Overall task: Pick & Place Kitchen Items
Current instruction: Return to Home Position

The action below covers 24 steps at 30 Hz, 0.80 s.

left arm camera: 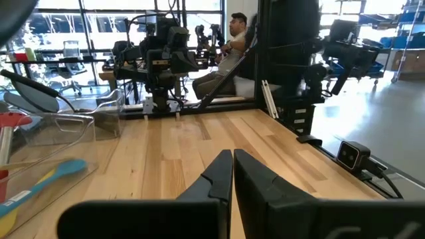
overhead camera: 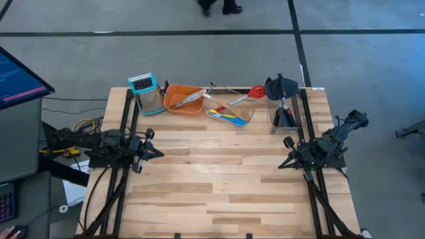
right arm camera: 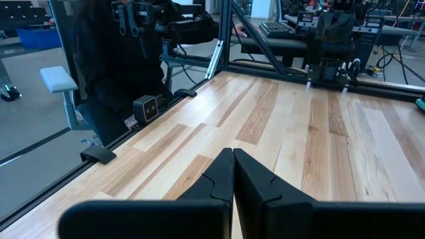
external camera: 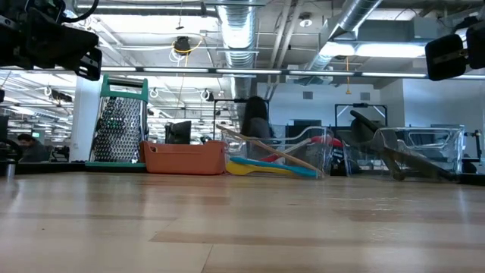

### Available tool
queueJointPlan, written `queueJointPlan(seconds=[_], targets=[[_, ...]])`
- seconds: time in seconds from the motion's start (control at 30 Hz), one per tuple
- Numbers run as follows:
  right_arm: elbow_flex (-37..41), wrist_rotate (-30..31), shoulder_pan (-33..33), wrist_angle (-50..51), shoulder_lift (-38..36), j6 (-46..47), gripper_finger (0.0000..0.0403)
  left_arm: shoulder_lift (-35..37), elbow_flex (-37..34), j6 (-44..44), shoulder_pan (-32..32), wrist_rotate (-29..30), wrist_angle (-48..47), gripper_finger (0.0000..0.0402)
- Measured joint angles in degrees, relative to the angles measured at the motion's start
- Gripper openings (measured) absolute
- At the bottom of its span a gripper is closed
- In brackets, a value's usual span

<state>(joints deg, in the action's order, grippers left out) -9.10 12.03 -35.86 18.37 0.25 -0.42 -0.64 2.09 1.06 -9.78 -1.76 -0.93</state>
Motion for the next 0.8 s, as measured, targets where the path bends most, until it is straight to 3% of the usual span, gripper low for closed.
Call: queueJointPlan(seconds=[0.8], targets=[[0.0, 0.0, -0.02, 0.0, 0.0, 0.02, 0.0, 0.0, 0.0, 0.0, 0.0, 0.0, 0.97, 0.0003]])
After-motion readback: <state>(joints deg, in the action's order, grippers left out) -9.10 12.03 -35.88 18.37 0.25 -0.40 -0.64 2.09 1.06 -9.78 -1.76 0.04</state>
